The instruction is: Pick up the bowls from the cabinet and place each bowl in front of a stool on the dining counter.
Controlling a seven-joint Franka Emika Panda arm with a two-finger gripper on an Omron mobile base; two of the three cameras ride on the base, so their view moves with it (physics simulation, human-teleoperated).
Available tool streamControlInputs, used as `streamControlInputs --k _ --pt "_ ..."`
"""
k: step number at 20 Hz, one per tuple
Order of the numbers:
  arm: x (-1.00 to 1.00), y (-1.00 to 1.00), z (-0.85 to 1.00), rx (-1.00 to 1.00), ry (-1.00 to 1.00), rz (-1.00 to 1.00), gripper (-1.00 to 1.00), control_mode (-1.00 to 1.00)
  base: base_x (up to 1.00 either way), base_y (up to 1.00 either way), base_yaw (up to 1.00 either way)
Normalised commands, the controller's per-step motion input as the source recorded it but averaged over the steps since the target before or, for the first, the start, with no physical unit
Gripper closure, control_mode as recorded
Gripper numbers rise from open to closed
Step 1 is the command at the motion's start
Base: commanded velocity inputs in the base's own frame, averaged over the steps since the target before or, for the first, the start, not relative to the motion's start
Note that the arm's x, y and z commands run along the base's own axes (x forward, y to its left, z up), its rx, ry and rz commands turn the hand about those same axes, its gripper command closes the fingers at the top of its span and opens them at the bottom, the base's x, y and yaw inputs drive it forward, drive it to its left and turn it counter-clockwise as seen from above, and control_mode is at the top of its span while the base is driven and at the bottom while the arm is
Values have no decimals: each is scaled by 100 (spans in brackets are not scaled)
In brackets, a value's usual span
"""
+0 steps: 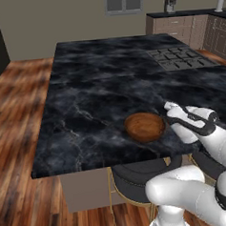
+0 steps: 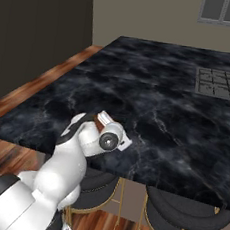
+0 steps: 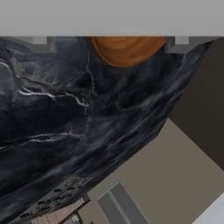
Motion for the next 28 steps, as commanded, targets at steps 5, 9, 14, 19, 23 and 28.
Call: streamControlInputs --k 5,9,14,19,23,28 --pt "-30 -50 100 0 11 0 -100 -100 0 0 0" --pt "-58 -51 98 0 42 1 -100 -100 0 0 0" --pt "-92 -28 50 -6 52 10 -100 -100 0 0 0" --pt "-92 22 0 -10 43 22 -100 -100 0 0 0" --pt "-60 69 0 -5 18 23 -100 -100 0 0 0" --pt "-29 93 -1 -1 0 15 -100 -100 0 0 0"
